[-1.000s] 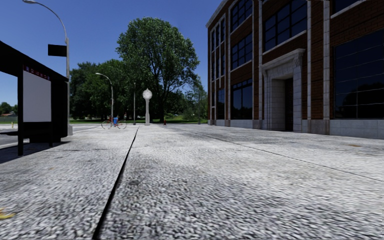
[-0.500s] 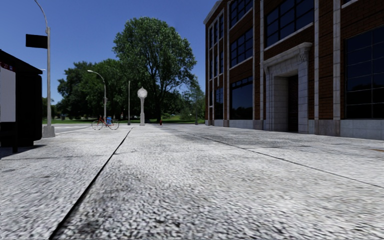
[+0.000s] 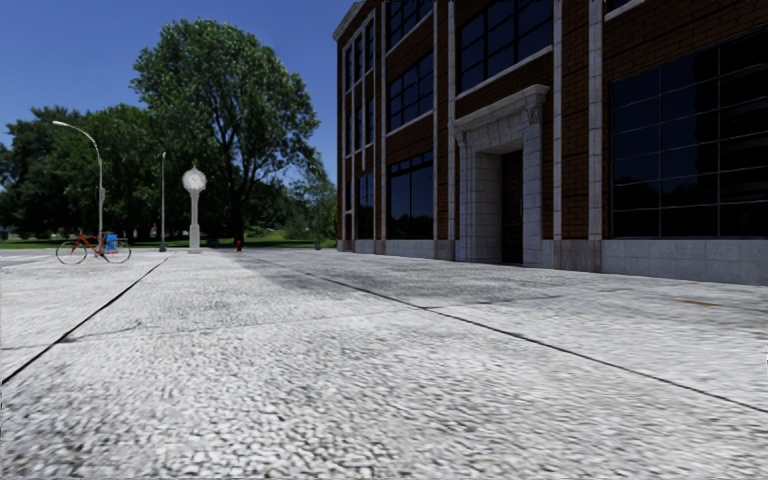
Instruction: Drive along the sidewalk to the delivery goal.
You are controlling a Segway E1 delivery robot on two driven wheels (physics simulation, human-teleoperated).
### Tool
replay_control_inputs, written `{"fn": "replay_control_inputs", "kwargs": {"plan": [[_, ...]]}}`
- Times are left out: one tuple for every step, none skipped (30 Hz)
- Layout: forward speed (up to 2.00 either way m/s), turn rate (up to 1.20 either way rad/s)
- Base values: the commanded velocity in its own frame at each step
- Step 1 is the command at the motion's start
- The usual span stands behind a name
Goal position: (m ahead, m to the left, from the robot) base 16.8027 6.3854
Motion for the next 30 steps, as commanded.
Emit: {"fn": "replay_control_inputs", "kwargs": {"plan": [[2.00,-0.53],[2.00,-0.53],[2.00,-0.53],[2.00,-0.53],[2.00,-0.53],[2.00,-0.16],[2.00,0.00],[2.00,0.00],[2.00,0.00],[2.00,0.00],[2.00,0.00],[2.00,0.00],[2.00,0.00],[2.00,0.00],[2.00,0.00],[2.00,0.00],[2.00,0.00],[2.00,0.00],[2.00,0.00],[2.00,0.00],[2.00,0.00],[2.00,0.00],[2.00,0.00],[2.00,0.12],[2.00,0.23],[2.00,0.23],[2.00,0.29],[2.00,0.31],[2.00,0.33],[2.00,0.36]]}}
